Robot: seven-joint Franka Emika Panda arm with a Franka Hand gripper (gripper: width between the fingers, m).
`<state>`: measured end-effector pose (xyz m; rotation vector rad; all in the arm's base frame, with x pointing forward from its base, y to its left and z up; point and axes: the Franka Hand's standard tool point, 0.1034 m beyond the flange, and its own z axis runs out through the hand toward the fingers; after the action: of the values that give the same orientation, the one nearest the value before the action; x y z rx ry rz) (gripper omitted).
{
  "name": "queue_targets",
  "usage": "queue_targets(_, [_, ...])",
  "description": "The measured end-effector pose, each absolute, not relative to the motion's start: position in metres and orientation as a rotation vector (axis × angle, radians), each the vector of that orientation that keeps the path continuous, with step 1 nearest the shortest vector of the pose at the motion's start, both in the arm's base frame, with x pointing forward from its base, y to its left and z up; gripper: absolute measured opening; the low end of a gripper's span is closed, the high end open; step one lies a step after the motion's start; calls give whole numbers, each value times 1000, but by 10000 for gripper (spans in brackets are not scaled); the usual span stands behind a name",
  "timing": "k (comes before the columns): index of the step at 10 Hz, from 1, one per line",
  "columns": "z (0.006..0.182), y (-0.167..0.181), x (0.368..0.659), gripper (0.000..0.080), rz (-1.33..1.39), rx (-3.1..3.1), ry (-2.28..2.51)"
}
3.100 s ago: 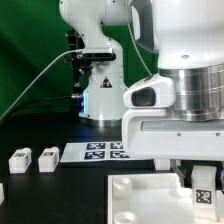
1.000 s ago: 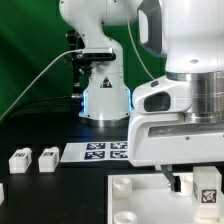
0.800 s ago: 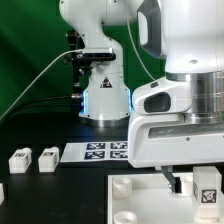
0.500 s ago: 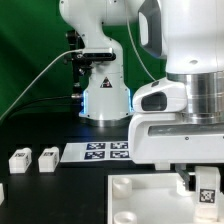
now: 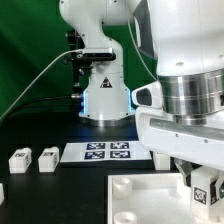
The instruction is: Assemble one leg
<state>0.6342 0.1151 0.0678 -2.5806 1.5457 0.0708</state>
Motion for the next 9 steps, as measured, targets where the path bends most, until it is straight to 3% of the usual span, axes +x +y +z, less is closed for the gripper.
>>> queue_targets(2, [68, 120, 631, 294, 94, -2222, 1990])
queue_targets(7, [68, 124, 631, 294, 115, -2087, 2125])
queue_targets(8, [68, 124, 630, 472, 113, -2156, 2060])
queue_targets(9, [68, 124, 629, 472, 123, -2261, 1952])
